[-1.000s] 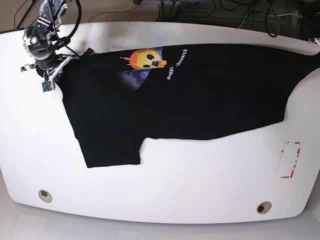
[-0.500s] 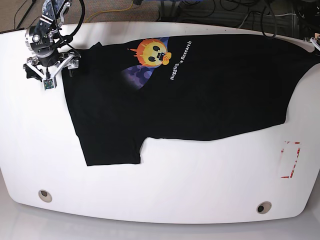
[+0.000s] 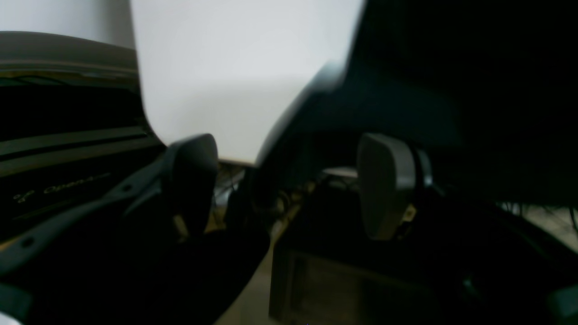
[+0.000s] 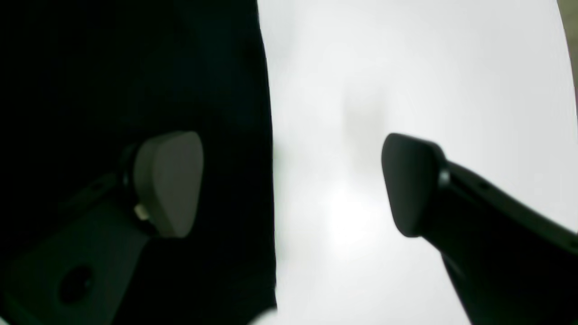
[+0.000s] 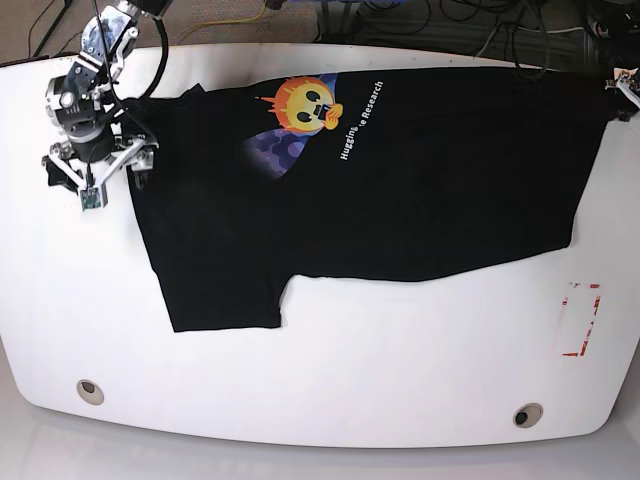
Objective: Layout the t-shirt on the table in an organized manner, then fold the t-shirt properly
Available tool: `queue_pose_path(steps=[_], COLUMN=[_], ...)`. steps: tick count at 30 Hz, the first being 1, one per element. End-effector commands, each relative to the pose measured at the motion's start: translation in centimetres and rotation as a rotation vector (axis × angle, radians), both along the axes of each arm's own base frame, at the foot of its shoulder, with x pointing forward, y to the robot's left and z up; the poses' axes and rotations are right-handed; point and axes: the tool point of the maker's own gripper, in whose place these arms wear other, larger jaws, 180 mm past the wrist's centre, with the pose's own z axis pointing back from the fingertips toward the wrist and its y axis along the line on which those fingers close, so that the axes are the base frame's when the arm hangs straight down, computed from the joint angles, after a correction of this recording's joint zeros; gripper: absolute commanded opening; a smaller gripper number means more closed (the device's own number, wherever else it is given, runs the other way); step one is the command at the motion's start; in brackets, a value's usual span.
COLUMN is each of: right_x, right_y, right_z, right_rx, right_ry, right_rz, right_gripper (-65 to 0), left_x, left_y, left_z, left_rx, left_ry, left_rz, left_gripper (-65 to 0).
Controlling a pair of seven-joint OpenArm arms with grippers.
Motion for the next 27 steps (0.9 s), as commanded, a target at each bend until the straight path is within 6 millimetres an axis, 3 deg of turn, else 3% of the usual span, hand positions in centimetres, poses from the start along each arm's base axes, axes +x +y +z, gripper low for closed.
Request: queue_pose_path(steps=[1, 7, 10, 19, 27], right_x=[2.0, 5.0, 6.3, 8.6, 9.7], right_y=[-0.5, -0.5, -0.5, -0.3, 0.7], right_z=[1.3, 0.6, -0.2, -2.7, -4.7], right_rx=[0.0, 0.067, 0.109, 0.211, 0.289], right_ry=[-0.055, -0.071, -0.06, -0.013, -0.021], right_rz=[-0.005, -0.018, -0.024, -0.038, -0.039], right_gripper=[-5.1, -5.1, -5.1, -5.1, -5.1], left_x=[0.8, 2.7, 3.4, 5.3, 6.5], left_y=[0.6, 0.6, 1.5, 2.7, 3.0], left_z=[1.5, 2.8, 4.2, 6.8, 8.0], left_rx=[0.035, 0.042, 0.064, 0.084, 0.11], left_ry=[-0.032, -0.099, -0.142, -0.251, -0.289], left_rz=[-0.017, -0.021, 0.0, 0.037, 0.048], left_gripper=[-19.2, -19.4, -19.6, -19.7, -19.7])
